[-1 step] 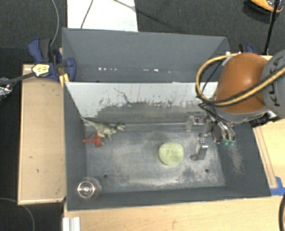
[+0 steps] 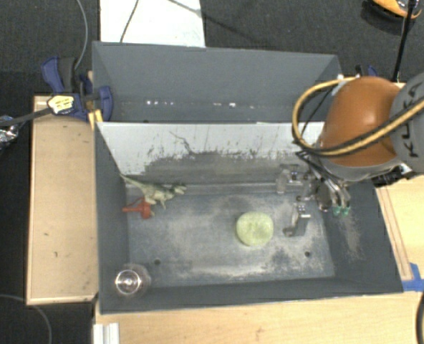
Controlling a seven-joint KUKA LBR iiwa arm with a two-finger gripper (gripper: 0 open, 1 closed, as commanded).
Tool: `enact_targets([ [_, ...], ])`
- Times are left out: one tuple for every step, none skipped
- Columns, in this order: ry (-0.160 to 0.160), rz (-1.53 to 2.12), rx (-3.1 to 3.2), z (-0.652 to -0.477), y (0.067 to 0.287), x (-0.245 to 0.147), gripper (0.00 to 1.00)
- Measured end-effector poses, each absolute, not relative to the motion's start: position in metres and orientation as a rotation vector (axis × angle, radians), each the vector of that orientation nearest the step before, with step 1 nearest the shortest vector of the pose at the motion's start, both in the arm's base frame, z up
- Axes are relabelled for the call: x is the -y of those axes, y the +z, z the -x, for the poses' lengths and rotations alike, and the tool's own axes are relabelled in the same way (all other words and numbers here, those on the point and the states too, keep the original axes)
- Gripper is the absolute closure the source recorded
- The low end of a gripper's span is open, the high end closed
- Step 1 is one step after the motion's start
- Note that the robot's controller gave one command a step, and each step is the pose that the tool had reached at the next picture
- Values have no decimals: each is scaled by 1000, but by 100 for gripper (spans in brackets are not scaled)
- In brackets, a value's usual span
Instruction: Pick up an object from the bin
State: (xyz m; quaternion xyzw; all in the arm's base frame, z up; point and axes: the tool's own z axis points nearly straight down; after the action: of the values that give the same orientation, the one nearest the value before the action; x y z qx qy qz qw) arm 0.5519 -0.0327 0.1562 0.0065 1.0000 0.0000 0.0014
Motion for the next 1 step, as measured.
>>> enact_targets([
  [-1,-72,-3131,-550,120,15,0],
])
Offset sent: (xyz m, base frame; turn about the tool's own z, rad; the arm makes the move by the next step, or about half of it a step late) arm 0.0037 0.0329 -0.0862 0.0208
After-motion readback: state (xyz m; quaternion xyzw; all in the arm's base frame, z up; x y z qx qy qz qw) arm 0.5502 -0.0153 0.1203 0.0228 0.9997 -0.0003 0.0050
